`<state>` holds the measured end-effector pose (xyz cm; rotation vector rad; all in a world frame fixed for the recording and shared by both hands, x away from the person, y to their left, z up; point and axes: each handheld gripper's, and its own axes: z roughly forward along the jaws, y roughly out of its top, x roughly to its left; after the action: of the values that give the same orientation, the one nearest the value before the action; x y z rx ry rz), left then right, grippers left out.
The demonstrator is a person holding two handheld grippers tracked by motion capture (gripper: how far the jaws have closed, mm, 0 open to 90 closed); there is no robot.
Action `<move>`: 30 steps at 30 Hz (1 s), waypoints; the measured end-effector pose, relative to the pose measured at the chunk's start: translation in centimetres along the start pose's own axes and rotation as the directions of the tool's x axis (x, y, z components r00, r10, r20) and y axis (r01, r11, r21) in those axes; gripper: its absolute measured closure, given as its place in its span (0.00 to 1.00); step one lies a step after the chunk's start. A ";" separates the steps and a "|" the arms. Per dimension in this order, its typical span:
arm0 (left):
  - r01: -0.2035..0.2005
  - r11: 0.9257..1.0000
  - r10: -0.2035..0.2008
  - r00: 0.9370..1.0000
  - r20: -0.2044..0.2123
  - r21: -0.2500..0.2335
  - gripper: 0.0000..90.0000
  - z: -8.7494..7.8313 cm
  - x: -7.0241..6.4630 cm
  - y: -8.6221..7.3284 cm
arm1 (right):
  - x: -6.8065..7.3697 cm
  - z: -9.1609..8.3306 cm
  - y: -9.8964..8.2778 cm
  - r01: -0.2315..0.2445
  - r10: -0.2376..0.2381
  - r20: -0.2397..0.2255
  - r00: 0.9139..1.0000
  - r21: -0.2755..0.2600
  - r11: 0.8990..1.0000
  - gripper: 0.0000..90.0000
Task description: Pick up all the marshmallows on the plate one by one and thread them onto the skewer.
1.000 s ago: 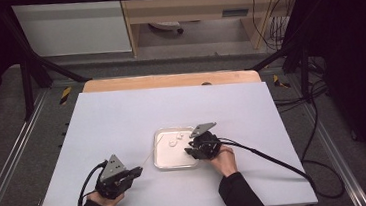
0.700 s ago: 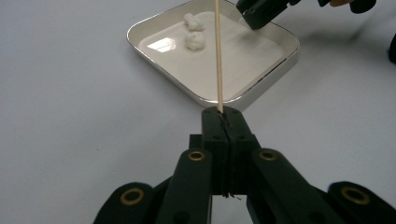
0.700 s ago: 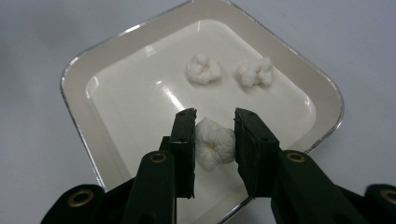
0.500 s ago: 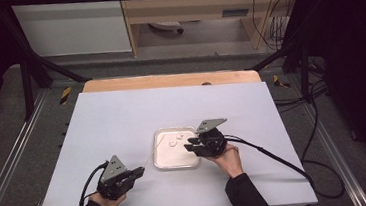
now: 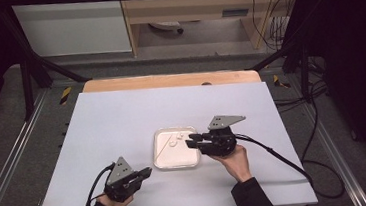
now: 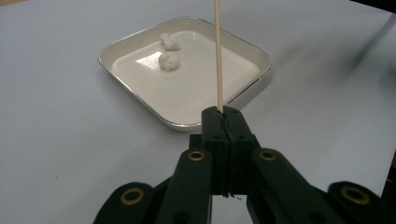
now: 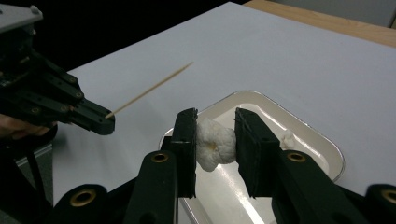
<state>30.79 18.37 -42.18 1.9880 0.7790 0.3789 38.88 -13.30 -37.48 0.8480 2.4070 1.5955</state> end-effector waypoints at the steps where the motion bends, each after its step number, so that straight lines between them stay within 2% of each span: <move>1: -0.001 1.000 0.001 1.000 0.002 -0.002 0.98 0.1 -0.1 0.1 | 0.0 -0.1 0.1 -0.003 0.003 -0.003 1.000 -0.005 1.000 0.78; 10: -0.023 1.000 0.024 0.999 0.021 -0.006 0.98 0.7 -1.0 0.3 | 0.1 -1.4 0.9 -0.045 0.041 -0.045 0.998 -0.079 0.996 0.78; 15: -0.035 0.999 0.036 0.999 0.030 -0.012 0.98 1.0 -1.3 0.4 | -0.2 -1.6 1.3 -0.078 0.071 -0.071 0.995 -0.097 0.992 0.79; 21: -0.043 0.999 0.044 0.998 0.036 -0.020 0.98 1.0 -1.5 0.4 | -0.6 -1.3 1.5 -0.133 0.120 -0.124 0.985 -0.106 0.985 0.79; 30: -0.050 0.998 0.051 0.998 0.040 -0.032 0.98 0.9 -1.7 0.4 | -1.3 -0.3 1.4 -0.195 0.176 -0.173 0.969 -0.098 0.976 0.79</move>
<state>30.15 16.52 -42.19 1.9830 0.6946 0.3772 40.34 -13.80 -36.33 0.9830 2.3737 1.9220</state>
